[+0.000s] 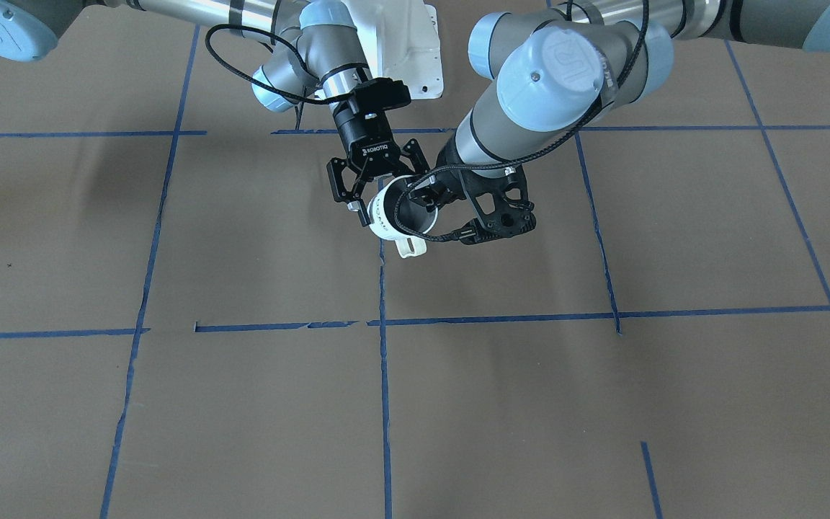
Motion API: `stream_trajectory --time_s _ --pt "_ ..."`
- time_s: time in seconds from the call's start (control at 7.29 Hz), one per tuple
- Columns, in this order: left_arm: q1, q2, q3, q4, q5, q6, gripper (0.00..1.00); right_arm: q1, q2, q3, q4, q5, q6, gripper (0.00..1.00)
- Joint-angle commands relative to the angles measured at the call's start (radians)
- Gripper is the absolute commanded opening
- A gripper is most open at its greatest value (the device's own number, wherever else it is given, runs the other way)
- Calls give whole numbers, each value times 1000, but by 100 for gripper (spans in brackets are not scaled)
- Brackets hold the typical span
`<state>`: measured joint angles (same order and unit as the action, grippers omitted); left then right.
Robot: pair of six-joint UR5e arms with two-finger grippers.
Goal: Left arm hands cup to right arm to dump lemon
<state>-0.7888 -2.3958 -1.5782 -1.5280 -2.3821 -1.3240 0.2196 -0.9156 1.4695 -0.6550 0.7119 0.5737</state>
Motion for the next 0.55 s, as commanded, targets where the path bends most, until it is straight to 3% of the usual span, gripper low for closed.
stream_trajectory --time_s 0.0,0.41 --pt "-3 -3 27 -1 3 0 0 0 -3 0 0 0 0 100" --pt "-106 -13 171 -104 6 104 0 -2 -9 0 0 0 0 100"
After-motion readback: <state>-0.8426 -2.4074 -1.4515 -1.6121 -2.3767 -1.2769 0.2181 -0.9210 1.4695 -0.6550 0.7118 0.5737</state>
